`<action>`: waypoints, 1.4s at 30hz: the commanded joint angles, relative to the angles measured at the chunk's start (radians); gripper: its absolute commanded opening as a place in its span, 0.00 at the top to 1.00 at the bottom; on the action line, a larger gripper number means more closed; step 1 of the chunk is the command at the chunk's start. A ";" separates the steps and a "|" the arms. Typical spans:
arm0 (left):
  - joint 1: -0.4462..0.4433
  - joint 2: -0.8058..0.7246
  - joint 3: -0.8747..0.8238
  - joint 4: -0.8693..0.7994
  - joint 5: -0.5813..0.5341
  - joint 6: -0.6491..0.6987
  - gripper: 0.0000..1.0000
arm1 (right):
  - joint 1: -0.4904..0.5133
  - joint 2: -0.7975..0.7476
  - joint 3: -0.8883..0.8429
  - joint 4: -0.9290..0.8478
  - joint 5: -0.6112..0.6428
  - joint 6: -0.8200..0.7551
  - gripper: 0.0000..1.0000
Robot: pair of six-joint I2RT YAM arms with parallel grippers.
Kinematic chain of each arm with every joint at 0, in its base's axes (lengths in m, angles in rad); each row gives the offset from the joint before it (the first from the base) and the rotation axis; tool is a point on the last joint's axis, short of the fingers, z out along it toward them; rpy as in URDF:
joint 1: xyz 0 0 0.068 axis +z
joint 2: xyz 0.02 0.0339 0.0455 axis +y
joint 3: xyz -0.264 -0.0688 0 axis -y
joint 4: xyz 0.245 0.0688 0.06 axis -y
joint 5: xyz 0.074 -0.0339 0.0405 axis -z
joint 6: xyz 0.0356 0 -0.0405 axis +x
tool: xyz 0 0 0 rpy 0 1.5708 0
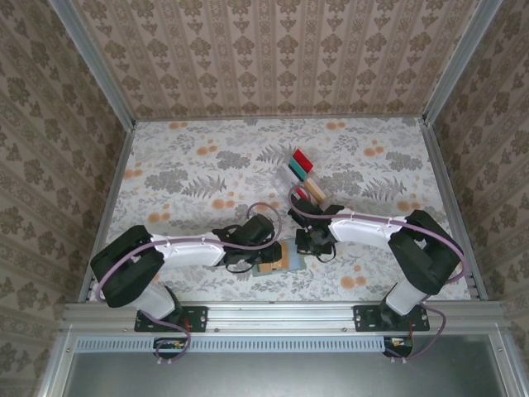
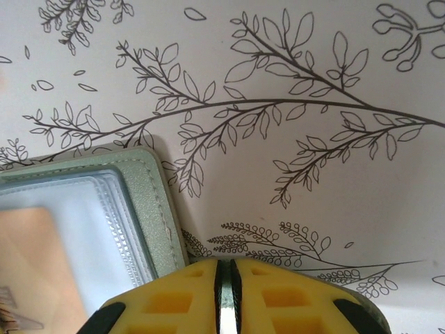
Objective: Put the credit cards into the card holder
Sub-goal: Insert the credit card into the card slot.
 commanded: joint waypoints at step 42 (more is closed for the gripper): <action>-0.012 0.079 0.121 -0.022 0.102 -0.021 0.74 | 0.024 0.042 -0.038 0.050 -0.050 0.008 0.84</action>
